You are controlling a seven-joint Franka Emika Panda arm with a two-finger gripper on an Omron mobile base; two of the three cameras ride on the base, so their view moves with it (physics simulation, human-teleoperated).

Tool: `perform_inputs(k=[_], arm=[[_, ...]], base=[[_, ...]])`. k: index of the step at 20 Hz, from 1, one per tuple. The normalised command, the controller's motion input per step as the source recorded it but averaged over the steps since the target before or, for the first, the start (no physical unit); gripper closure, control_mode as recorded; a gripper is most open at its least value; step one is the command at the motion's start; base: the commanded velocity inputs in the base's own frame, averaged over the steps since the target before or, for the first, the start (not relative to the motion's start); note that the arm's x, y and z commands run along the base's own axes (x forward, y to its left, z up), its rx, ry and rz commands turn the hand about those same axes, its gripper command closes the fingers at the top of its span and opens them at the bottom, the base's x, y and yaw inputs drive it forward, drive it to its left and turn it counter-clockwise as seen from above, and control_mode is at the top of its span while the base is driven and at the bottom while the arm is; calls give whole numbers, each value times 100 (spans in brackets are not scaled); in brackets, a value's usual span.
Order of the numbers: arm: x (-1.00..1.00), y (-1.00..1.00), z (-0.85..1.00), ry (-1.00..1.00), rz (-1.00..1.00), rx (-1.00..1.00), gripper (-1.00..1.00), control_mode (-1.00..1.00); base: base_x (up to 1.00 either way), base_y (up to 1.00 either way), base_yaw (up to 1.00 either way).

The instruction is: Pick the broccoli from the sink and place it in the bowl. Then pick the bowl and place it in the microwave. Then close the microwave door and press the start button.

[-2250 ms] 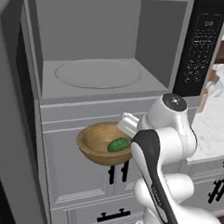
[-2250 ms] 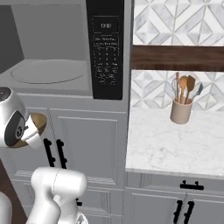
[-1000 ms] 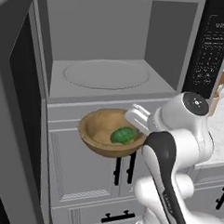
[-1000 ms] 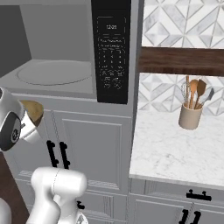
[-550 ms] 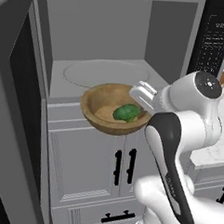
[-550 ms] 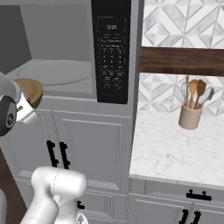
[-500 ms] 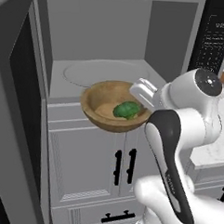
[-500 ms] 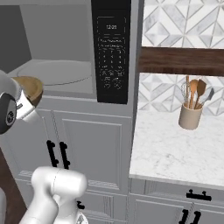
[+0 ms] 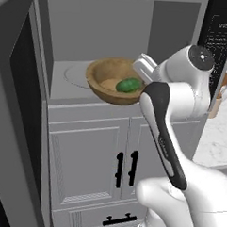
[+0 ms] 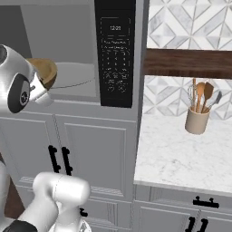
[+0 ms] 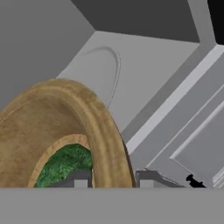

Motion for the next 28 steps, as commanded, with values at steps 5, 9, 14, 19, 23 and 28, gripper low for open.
perform_inputs(k=[5,9,14,19,23,28], arm=[[67,0,0,0,-5,0,100,-100],[75,0,0,0,-3,0,100,-100],[75,0,1,0,-1,0,100,-100],[57,0,0,0,0,0,100,-100],[41,0,0,0,-2,0,100,-100],[3,0,0,-6,-2,0,-100,-100]], base=[[0,0,0],[0,0,0],[0,0,0],[0,0,0],[0,0,0],[0,0,0]])
